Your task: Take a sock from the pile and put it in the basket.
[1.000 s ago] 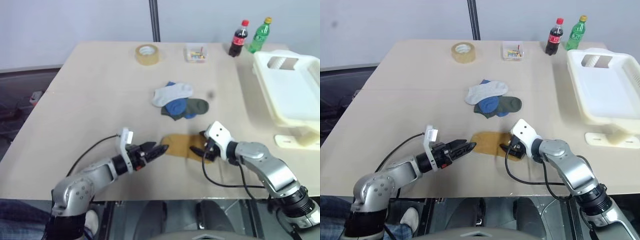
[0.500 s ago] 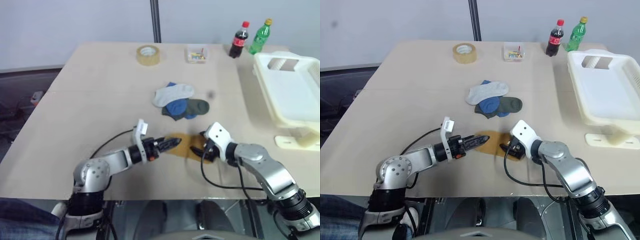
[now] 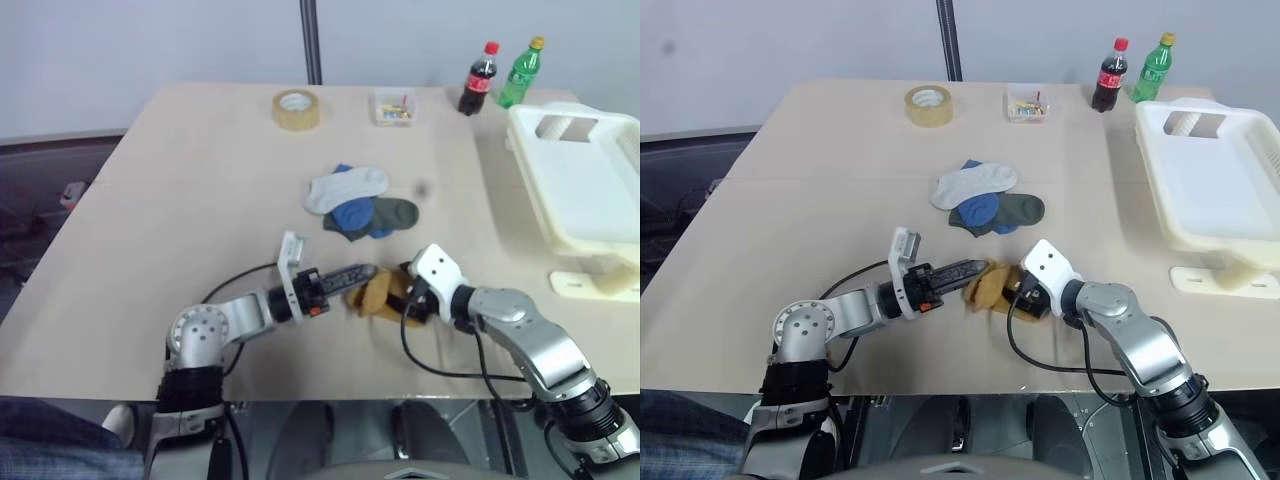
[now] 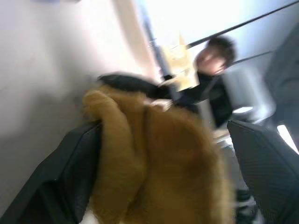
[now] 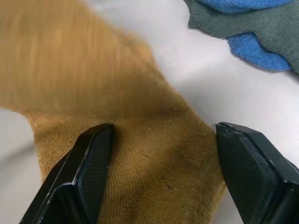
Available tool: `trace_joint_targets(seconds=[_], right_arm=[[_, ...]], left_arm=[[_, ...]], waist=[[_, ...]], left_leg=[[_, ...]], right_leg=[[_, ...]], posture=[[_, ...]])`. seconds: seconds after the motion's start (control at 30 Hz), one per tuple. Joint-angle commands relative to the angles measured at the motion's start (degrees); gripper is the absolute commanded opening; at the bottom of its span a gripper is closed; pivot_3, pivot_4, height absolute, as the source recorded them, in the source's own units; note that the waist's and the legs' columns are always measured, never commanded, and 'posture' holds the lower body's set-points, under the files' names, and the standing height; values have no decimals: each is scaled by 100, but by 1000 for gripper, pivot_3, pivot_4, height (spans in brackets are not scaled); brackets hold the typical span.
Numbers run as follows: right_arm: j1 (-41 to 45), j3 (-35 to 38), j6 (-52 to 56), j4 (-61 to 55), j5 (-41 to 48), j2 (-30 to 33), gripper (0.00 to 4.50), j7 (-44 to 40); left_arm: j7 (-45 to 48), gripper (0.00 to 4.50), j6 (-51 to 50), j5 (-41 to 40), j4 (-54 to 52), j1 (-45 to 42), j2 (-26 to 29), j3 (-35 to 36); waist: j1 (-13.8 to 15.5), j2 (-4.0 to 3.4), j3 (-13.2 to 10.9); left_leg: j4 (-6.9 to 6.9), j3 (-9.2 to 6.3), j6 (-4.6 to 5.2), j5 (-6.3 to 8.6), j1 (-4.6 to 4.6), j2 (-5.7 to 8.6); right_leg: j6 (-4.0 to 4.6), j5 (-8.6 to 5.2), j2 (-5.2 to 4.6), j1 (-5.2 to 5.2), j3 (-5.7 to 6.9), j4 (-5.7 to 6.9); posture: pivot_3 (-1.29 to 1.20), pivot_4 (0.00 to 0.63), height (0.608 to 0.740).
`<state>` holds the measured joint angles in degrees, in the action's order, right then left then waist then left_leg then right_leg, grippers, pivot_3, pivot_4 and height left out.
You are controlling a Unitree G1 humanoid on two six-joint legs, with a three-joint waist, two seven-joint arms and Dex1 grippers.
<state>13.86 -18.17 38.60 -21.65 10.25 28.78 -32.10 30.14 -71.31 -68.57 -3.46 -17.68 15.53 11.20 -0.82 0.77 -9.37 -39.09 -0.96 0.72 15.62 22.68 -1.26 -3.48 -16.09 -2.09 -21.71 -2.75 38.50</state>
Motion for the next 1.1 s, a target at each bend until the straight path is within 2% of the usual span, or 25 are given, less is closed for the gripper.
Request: trace_joint_targets(seconds=[0.03, 0.3, 0.4, 0.57, 0.77, 1.1], right_arm=[[-24, 78, 106, 90, -138, 0, 3630, 99], [5, 102, 152, 45, -132, -2, 3630, 84], [-12, 94, 145, 62, -150, -5, 3630, 94], [13, 76, 190, 56, -146, -78, 3630, 121], [0, 105, 192, 70, -174, -88, 3630, 104], [111, 56, 218, 66, -183, -183, 3630, 98]], left_arm=[[40, 4482, -101, -307, -108, -15, -59, 46], [-49, 4482, -268, 4, -136, 157, 52, -361], [163, 4482, -156, 380, -231, 236, 286, -685], [563, 4482, -75, 362, -427, 284, 313, -871], [552, 4482, 518, 744, -253, 220, 168, -756], [1126, 4482, 391, 340, -520, 438, 296, -678]], waist=[[1, 0, 0], [-2, -1, 0], [-1, -1, -1], [0, -1, -1], [3, -1, -1], [-9, -2, -2]], left_leg=[[0, -2, 0, 0, 2, 0], [1, -5, 0, 0, 3, 2], [3, -7, -1, 0, 4, 1], [6, -7, -1, 0, 5, -2], [18, -9, -1, 0, 6, -3], [49, -7, -1, 0, 7, -4]], right_leg=[[0, 0, -2, 0, 2, -2], [0, 0, -3, 0, 5, -4], [0, 0, -3, 0, 6, -6], [2, -1, -6, 1, 7, -13], [2, 0, -8, 1, 8, -26], [1, 0, -11, -1, 8, -55]], posture=[[0, 150, 740], [0, 150, 740], [0, 150, 740], [0, 150, 740], [0, 150, 740], [0, 150, 740]])
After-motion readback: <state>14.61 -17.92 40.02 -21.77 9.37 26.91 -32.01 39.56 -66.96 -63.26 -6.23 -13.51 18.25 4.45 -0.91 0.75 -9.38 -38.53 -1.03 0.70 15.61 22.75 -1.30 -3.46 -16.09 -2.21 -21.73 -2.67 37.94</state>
